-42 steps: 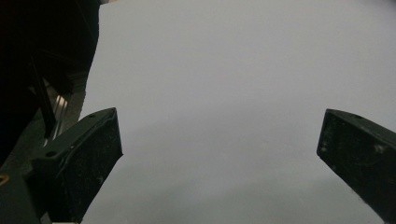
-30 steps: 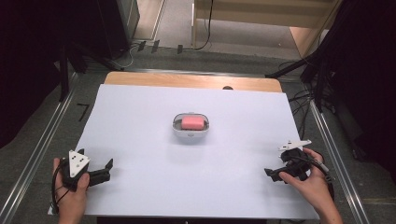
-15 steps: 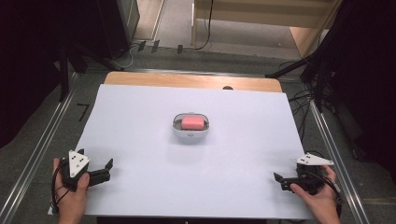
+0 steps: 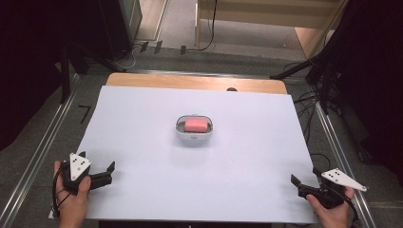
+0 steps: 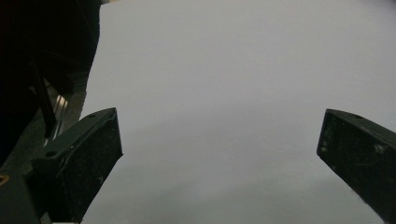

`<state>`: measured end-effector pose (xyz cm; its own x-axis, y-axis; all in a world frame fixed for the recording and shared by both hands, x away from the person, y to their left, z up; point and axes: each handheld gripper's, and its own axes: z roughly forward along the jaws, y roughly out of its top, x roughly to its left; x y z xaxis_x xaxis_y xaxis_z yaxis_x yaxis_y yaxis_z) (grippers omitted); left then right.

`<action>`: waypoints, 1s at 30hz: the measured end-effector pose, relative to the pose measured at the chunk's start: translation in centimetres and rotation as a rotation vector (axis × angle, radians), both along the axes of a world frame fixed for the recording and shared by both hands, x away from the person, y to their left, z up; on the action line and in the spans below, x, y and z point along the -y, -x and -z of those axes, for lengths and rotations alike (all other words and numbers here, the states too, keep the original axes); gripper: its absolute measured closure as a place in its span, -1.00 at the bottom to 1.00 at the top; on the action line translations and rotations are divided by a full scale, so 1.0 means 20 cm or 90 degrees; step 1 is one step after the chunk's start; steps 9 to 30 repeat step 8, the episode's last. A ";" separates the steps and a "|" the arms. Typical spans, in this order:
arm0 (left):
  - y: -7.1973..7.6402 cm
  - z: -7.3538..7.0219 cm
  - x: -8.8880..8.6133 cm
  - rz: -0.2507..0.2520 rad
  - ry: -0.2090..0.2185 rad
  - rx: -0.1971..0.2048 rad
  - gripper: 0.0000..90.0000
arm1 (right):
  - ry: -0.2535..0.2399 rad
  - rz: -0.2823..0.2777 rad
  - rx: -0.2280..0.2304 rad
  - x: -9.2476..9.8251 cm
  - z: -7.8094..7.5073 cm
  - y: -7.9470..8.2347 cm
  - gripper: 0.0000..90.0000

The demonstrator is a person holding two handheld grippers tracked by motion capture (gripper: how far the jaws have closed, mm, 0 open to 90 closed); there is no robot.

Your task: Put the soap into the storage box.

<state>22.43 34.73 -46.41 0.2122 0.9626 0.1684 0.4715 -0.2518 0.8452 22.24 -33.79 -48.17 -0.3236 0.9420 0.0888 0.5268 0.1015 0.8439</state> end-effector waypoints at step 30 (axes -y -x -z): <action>0.00 0.00 0.00 0.003 -0.001 -0.005 -0.99 | 0.047 0.005 0.007 -0.04 0.01 0.00 -0.76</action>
